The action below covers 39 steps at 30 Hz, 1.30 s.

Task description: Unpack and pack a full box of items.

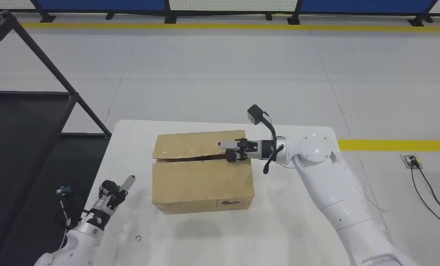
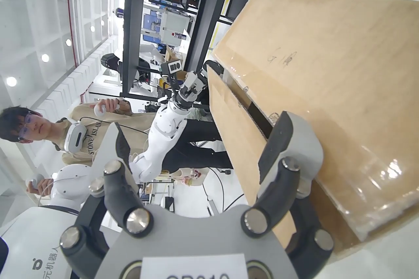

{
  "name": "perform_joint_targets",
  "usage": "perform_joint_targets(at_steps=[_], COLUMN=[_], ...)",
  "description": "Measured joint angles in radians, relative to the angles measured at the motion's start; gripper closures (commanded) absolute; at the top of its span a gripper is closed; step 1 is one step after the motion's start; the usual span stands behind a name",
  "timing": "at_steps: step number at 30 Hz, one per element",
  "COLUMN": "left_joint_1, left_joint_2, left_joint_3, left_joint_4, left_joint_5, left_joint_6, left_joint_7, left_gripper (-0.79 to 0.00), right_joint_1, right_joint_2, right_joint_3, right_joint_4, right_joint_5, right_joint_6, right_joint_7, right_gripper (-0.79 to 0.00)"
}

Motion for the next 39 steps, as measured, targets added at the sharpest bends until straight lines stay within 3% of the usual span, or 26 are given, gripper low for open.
perform_joint_targets(at_steps=[7,19,27,39], left_joint_1=[-0.017,-0.096,-0.144,-0.216], left_joint_2=[0.003,-0.003,-0.008,-0.027], left_joint_3=[0.055,0.151,0.197,0.252], left_joint_4=[0.047,0.171,0.228,0.307], left_joint_5=[0.306,0.549,0.597,0.630], left_joint_6=[-0.006,-0.013,-0.057,0.009], left_joint_7=[0.038,0.076,0.062,0.134], left_gripper=[-0.785,-0.785,-0.785,-0.785], right_joint_1=[0.025,0.058,0.070,0.080], right_joint_2=[-0.002,-0.010,-0.012,-0.011], right_joint_3=[-0.007,-0.032,-0.044,-0.058], right_joint_4=[0.059,0.134,0.153,0.170], right_joint_5=[0.038,0.079,0.086,0.084], right_joint_6=[0.050,0.014,0.004,0.005], right_joint_7=[0.012,0.032,0.032,0.044], right_gripper=[-0.785,-0.785,-0.785,-0.785])
